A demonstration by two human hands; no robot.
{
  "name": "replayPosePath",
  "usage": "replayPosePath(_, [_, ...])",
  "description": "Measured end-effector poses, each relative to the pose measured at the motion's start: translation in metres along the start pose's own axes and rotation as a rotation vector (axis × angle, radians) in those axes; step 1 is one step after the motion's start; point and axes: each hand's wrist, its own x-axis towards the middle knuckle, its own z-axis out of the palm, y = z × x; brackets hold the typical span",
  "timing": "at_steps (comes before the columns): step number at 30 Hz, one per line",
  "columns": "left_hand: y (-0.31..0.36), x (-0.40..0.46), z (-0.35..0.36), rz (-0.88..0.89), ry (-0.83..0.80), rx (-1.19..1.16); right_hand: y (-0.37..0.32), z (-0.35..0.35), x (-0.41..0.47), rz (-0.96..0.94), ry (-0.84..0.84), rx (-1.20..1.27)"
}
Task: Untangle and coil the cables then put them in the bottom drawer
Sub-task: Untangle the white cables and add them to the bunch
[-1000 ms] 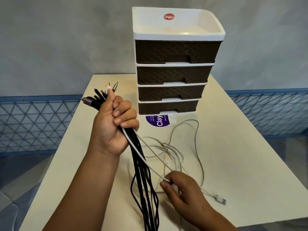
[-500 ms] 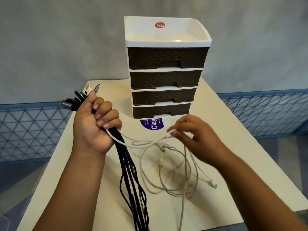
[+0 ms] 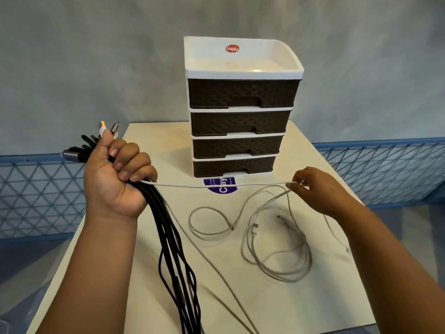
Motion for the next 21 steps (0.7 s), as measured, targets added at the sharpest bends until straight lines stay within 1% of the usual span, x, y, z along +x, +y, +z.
replayPosePath(2, [0.003, -0.001, -0.001, 0.004, 0.005, 0.012, 0.005, 0.0, 0.0, 0.033, 0.019, 0.024])
replayPosePath(3, [0.003, -0.001, 0.0, -0.004, 0.003, 0.007, 0.002, -0.004, -0.001, 0.035, 0.019, 0.079])
replayPosePath(5, [0.0, 0.0, 0.002, -0.031, -0.013, -0.014, -0.009, -0.019, -0.005, 0.016, 0.01, 0.265])
replayPosePath(7, [-0.004, 0.001, 0.005, -0.051, -0.028, -0.015, -0.027, -0.041, -0.009, -0.058, 0.018, 0.453])
replayPosePath(9, [-0.009, 0.001, 0.01, -0.06, -0.029, 0.008, -0.045, -0.064, -0.014, -0.18, 0.051, 0.61])
replayPosePath(12, [-0.015, 0.0, 0.019, -0.076, -0.005, 0.064, -0.07, -0.095, -0.022, -0.356, 0.132, 0.69])
replayPosePath(13, [-0.017, -0.001, 0.023, -0.095, 0.004, 0.098, -0.077, -0.103, -0.024, -0.401, 0.13, 0.71])
replayPosePath(15, [-0.022, -0.001, 0.031, -0.166, 0.019, 0.177, -0.089, -0.112, -0.029, -0.463, 0.053, 0.784])
replayPosePath(17, [-0.029, -0.003, 0.038, -0.268, 0.01, 0.244, -0.096, -0.112, -0.032, -0.484, -0.087, 0.863])
replayPosePath(19, [-0.039, -0.007, 0.045, -0.368, -0.009, 0.293, -0.104, -0.106, -0.034, -0.482, -0.191, 0.811])
replayPosePath(21, [-0.05, -0.011, 0.05, -0.441, -0.022, 0.353, -0.114, -0.094, -0.036, -0.478, -0.254, 0.668])
